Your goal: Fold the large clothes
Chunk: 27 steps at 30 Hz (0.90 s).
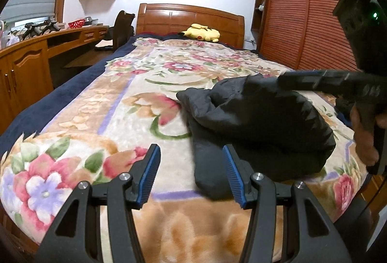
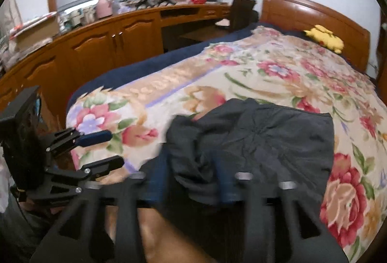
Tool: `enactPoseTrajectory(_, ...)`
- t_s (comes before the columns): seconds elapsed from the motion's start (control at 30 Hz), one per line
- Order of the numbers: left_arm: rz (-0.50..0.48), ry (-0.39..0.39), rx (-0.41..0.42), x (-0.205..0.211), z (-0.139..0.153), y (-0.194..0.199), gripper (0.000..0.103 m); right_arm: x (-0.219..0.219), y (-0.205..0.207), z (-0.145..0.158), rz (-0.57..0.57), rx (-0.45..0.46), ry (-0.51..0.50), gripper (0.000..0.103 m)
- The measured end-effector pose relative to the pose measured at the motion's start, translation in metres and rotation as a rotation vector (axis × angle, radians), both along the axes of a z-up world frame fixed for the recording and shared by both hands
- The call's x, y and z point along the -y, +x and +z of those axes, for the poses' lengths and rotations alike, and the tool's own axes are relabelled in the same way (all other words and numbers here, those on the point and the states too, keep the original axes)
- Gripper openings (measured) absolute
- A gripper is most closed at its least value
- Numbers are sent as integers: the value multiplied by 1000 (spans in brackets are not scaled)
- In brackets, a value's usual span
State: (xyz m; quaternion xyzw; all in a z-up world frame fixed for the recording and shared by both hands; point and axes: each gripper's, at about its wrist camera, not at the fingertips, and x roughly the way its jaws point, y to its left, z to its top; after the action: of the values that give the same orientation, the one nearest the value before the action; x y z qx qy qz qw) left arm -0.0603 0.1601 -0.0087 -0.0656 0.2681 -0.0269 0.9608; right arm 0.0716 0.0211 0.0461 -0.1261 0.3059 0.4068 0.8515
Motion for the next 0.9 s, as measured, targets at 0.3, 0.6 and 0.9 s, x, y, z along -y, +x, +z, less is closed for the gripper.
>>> enactPoseTrajectory(0.3,-7,-3,19,7,9,5,53,57,5,27,-131,128,14,70)
enactPoseTrajectory(0.6,11,-29,58,4,18,1,53,64,20,-59,-104,-68,-93,61)
enactPoseTrajectory(0.9,-24,-44,70,16,20,10,53,47,16,-78,-29,-90,-144,58)
